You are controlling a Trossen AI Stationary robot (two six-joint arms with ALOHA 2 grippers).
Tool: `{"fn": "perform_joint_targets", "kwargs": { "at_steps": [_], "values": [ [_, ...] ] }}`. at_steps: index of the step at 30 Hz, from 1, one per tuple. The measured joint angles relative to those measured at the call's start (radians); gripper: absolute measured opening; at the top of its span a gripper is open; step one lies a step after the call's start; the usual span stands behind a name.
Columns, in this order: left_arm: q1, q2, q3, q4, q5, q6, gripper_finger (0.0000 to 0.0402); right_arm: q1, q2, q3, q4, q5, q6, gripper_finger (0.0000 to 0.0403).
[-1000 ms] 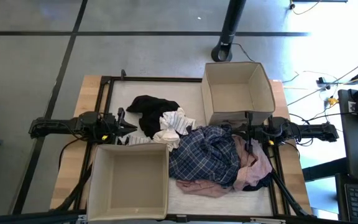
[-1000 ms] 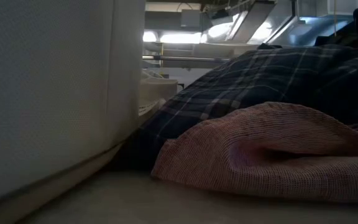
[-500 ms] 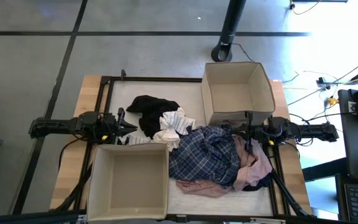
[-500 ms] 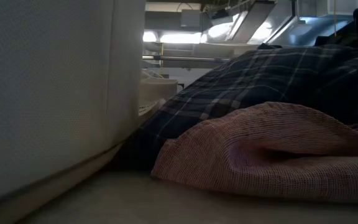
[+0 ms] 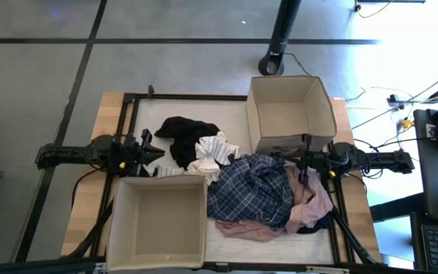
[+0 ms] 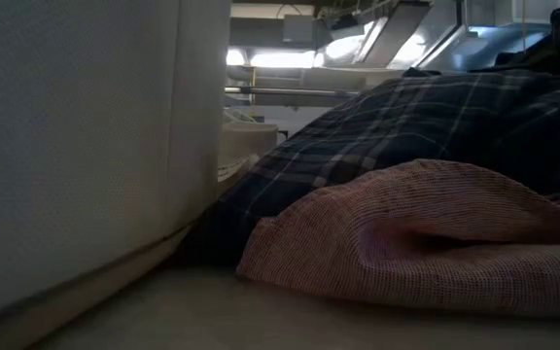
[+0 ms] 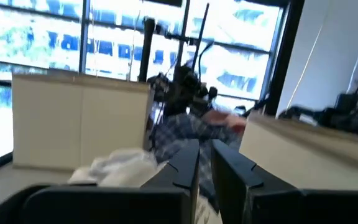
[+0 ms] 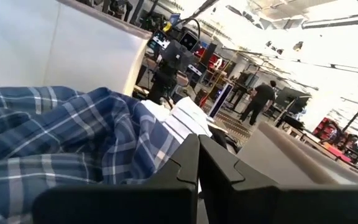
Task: Sort clothes
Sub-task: Put the blue checkered polo shirt into the right laundry organizer
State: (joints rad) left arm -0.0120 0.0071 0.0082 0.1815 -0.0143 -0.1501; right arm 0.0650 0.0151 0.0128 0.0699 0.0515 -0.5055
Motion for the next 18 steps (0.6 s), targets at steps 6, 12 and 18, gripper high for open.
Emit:
{"fn": "perform_joint_targets", "kwargs": {
  "at_steps": [6, 12, 18],
  "values": [
    [0.000, 0.000, 0.000, 0.087, -0.001, 0.011, 0.0031, 0.000, 0.000, 0.000, 0.028, -0.046, 0.001, 0.0012],
    [0.000, 0.000, 0.001, 0.202, -0.031, 0.096, 0.0031, 0.000, 0.001, 0.040, 0.031, -0.070, 0.001, 0.0012],
    [0.000, 0.017, 0.016, 0.258, -0.057, 0.192, 0.0031, 0.000, 0.022, 0.126, 0.031, -0.069, 0.002, 0.0012]
  ]
}}
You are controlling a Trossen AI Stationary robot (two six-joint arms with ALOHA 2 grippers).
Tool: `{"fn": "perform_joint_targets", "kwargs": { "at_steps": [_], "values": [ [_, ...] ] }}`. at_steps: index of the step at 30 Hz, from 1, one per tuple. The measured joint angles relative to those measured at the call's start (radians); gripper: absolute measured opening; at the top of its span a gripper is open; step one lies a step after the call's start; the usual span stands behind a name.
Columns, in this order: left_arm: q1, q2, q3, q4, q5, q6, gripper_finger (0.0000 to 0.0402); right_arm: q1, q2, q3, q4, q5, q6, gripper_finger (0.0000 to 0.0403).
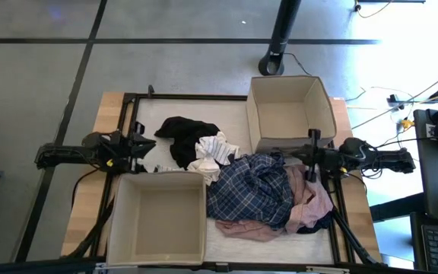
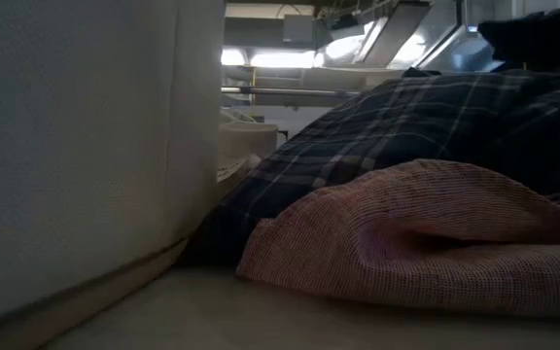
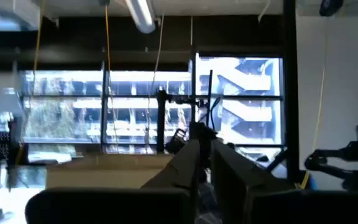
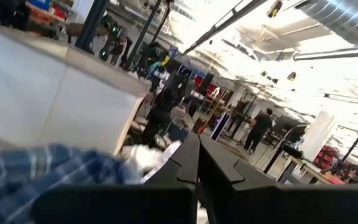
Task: Sort clothes
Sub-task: Put the blue checkered polo shirt into the right laundry organizer
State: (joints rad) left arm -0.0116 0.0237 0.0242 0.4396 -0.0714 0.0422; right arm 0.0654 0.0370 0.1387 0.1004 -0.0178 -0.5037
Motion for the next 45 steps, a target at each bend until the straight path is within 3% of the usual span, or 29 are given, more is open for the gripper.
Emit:
{"fn": "perform_joint_targets", "kwargs": {
  "at_steps": [8, 12, 18, 26, 30, 36, 40, 45],
  "values": [
    [0.000, 0.123, 0.043, 0.076, -0.010, 0.026, 0.0031, 0.000, 0.156, 0.218, -0.114, 0.011, -0.016, 0.0012],
    [0.000, 0.231, 0.072, 0.091, -0.048, 0.038, 0.0031, 0.000, 0.309, 0.362, -0.211, 0.022, -0.029, 0.0012],
    [-0.002, 0.376, 0.072, 0.265, -0.047, 0.039, 0.0031, 0.000, 0.551, 0.582, -0.319, 0.037, -0.030, 0.0012],
    [-0.002, 0.408, 0.073, 0.306, -0.045, 0.040, 0.0031, 0.000, 0.871, 0.929, -0.433, 0.007, -0.108, 0.0024],
    [-0.002, 0.408, 0.073, 0.305, -0.045, 0.041, 0.0031, 0.000, 1.049, 1.149, -0.630, 0.058, -0.133, 0.0079],
    [-0.002, 0.408, 0.073, 0.305, -0.044, 0.068, 0.0031, 0.002, 1.284, 1.433, -1.000, 0.190, -0.133, 0.0213],
    [-0.002, 0.408, 0.073, 0.302, -0.044, 0.082, 0.0031, 0.029, 1.390, 1.516, -1.180, 0.202, -0.132, 0.0284],
    [-0.002, 0.408, 0.073, 0.303, -0.044, 0.096, 0.0031, 0.076, 1.448, 1.521, -1.264, 0.120, -0.097, 0.0329]
  ]
}}
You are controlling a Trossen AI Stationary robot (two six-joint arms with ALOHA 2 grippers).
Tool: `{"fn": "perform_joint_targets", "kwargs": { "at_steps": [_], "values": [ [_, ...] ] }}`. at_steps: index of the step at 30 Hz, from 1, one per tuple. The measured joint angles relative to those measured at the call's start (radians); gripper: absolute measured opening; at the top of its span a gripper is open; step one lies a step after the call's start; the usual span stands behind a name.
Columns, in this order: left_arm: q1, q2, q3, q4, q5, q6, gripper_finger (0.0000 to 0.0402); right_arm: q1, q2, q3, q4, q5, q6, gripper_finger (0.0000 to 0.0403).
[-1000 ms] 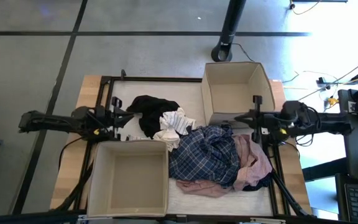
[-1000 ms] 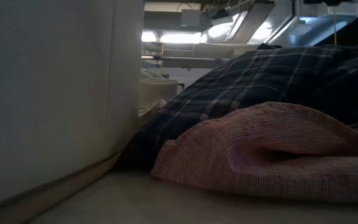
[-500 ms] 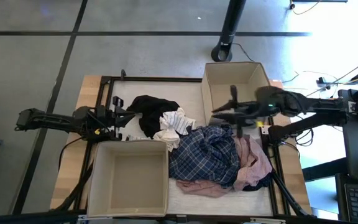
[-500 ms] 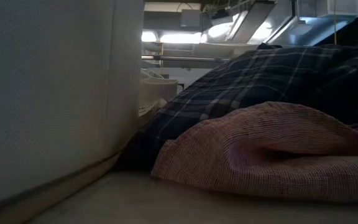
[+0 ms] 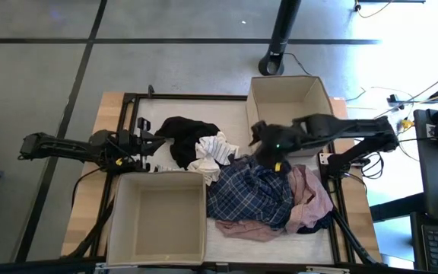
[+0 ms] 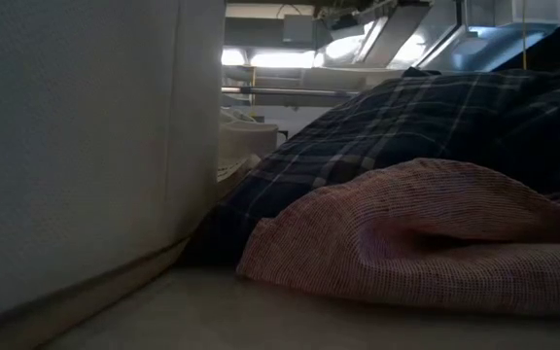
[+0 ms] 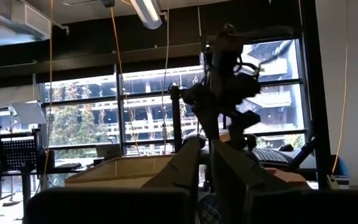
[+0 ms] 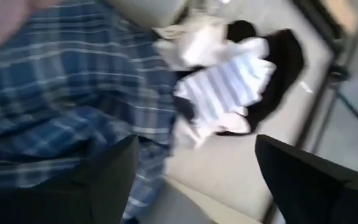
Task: Sort clothes
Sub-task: Put the blue checkered polo shirt into the right laundry organizer
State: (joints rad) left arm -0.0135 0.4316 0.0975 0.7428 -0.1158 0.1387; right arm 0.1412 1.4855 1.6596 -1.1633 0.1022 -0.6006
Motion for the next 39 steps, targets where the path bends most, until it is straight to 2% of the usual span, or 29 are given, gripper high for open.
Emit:
{"fn": "perform_joint_targets", "kwargs": {
  "at_steps": [8, 12, 21, 26, 32, 35, 39],
  "values": [
    [0.000, -0.001, 0.000, 0.006, 0.000, 0.008, 0.0031, 0.113, 0.087, -0.001, -0.054, -0.014, 0.051, 0.0338],
    [0.000, -0.001, 0.000, 0.005, 0.000, 0.019, 0.0031, 0.155, 0.147, -0.001, -0.073, 0.012, 0.052, 0.0337],
    [0.000, -0.001, 0.000, 0.007, 0.000, 0.057, 0.0031, 0.166, 0.290, -0.002, -0.227, 0.107, 0.008, 0.0337],
    [0.000, -0.001, 0.000, 0.009, 0.000, 0.081, 0.0031, 0.166, 0.352, -0.003, -0.185, 0.148, -0.081, 0.0337],
    [0.000, -0.001, 0.000, 0.010, 0.000, 0.114, 0.0031, 0.166, 0.407, -0.003, -0.060, 0.140, -0.192, 0.0337],
    [0.000, -0.002, 0.000, 0.010, 0.000, 0.126, 0.0031, 0.166, 0.430, -0.003, -0.024, 0.115, -0.213, 0.0337],
    [0.000, -0.002, 0.000, 0.010, 0.000, 0.131, 0.0031, 0.166, 0.458, -0.029, 0.012, 0.152, -0.196, 0.0337]
  ]
}}
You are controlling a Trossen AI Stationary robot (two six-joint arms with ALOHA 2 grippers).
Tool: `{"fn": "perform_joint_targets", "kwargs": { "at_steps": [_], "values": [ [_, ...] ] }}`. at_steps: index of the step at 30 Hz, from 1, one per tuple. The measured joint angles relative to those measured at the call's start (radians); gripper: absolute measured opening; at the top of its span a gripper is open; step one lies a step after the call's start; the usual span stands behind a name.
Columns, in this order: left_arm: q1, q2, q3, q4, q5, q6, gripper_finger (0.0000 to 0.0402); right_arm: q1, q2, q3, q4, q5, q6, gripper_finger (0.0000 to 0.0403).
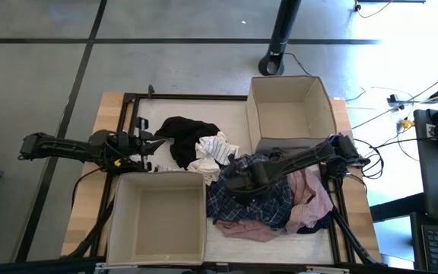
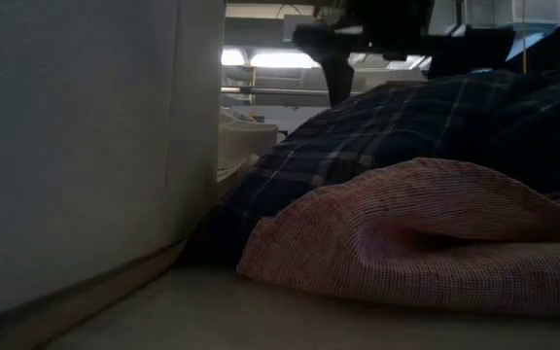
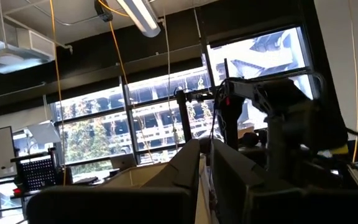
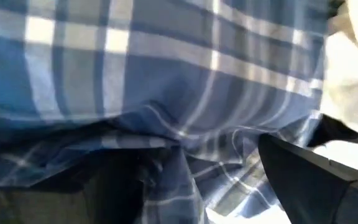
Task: Sort clothes
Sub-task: Put the blue checkered polo shirt into the right laundry organizer
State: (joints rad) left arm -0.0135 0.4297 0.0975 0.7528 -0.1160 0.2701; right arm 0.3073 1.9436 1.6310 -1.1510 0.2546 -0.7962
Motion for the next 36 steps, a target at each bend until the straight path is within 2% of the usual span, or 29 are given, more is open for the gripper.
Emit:
{"fn": "perform_joint_targets", "kwargs": {
  "at_steps": [5, 8, 11, 17, 18, 23, 29, 33, 36],
  "values": [
    [0.000, -0.001, 0.000, 0.001, 0.000, 0.005, 0.0031, -0.007, 0.023, -0.085, 0.012, -0.016, 0.003, 0.0332],
    [0.000, -0.006, 0.000, 0.004, 0.000, 0.008, 0.0031, -0.007, 0.022, -0.130, 0.048, -0.011, 0.005, 0.0297],
    [0.000, -0.006, 0.000, 0.024, 0.000, 0.009, 0.0031, -0.006, 0.022, -0.137, 0.053, -0.011, 0.032, 0.0224],
    [0.000, -0.006, 0.001, 0.042, 0.000, 0.011, 0.0031, -0.006, 0.003, -0.135, 0.050, -0.002, 0.042, 0.0033],
    [0.000, -0.006, 0.001, 0.042, 0.000, 0.011, 0.0031, -0.006, -0.007, -0.135, 0.046, -0.001, 0.040, 0.0019],
    [0.000, -0.006, 0.001, 0.044, 0.000, 0.024, 0.0031, -0.004, -0.088, -0.133, 0.035, 0.078, 0.097, 0.0030],
    [0.000, -0.005, 0.001, 0.045, 0.000, 0.053, 0.0031, -0.004, -0.242, -0.133, 0.027, 0.185, 0.120, 0.0008],
    [0.000, -0.005, 0.001, 0.047, 0.000, 0.058, 0.0031, -0.006, -0.348, -0.132, 0.024, 0.296, 0.141, 0.0017],
    [0.000, -0.006, 0.001, 0.053, 0.000, 0.059, 0.0031, -0.006, -0.420, -0.120, 0.023, 0.405, 0.138, 0.0008]
  ]
}}
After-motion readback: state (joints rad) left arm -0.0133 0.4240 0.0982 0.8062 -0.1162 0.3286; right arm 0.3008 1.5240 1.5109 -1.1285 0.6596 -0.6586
